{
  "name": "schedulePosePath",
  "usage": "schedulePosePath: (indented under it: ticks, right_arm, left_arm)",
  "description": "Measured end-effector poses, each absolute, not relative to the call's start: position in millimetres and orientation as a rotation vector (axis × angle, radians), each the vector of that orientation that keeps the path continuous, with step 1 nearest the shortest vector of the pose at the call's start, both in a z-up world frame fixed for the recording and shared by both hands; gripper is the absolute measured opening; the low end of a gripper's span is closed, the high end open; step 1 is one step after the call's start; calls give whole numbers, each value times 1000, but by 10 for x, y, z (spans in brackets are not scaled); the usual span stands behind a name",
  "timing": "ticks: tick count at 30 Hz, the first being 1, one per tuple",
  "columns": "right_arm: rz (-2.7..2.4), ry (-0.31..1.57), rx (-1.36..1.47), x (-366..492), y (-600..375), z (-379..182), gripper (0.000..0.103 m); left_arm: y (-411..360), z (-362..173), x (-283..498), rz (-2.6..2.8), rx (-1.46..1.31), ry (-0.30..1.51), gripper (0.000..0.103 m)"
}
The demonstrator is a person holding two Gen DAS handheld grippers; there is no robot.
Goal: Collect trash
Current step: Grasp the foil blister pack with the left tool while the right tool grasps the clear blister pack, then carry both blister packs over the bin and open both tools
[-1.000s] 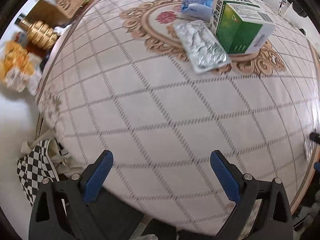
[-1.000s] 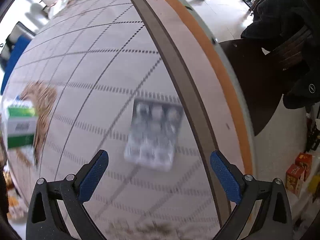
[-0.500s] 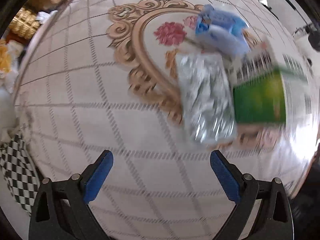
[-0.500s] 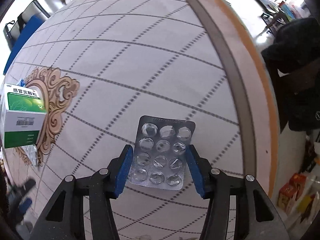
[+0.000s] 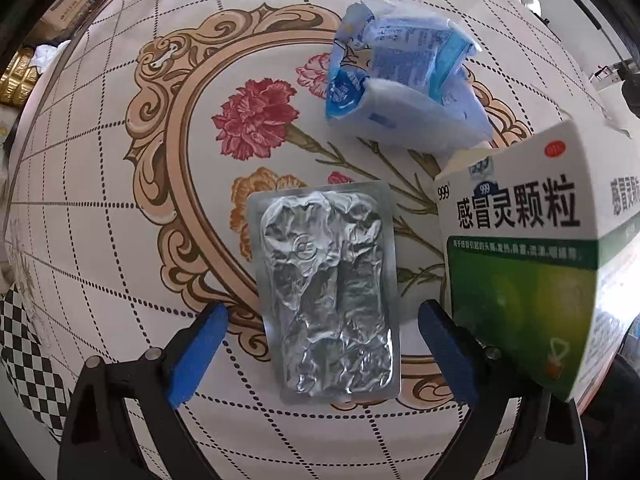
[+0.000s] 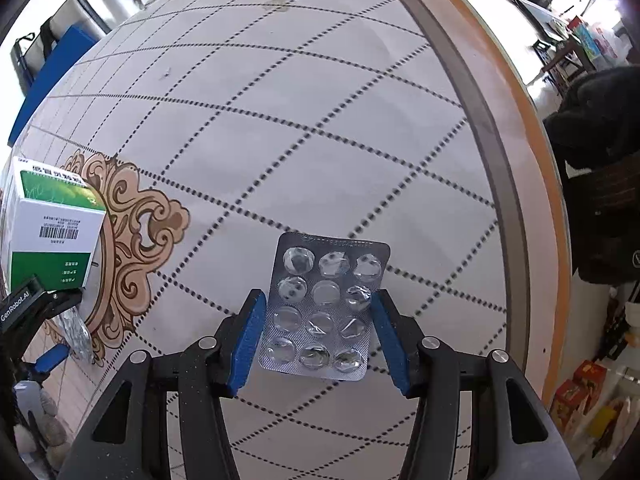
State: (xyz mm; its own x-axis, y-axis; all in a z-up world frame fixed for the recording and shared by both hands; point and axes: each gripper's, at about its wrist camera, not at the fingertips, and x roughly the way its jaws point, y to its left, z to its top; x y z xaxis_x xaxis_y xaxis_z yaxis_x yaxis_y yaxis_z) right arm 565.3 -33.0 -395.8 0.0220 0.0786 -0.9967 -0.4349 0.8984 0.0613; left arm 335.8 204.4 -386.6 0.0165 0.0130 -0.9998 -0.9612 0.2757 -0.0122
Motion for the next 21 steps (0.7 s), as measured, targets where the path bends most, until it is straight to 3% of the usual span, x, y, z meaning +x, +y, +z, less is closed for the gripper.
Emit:
schedulePosePath:
  ticks: [1, 4, 13, 17, 21]
  right_arm:
    - [410, 1501, -300, 5647, -306, -3954, 57]
    - [418, 1495, -324, 5582, -160, -3911, 57]
    - [594, 1558, -489, 5027, -296, -3894, 56]
    - [697, 1603, -617, 4598, -353, -3924, 56]
    - [709, 1566, -682, 4404, -326, -3929, 57]
  left_arm:
    - [2009, -3848, 3320, 1001, -982, 1295, 91]
    - [1827, -3742, 3256, 973, -911, 1283, 62]
    - [1039, -3699, 2667, 861, -768, 1413, 62]
    - [554, -3787, 2223, 828, -840, 1454, 64]
    - [601, -3815, 2176, 835, -903, 1451, 64]
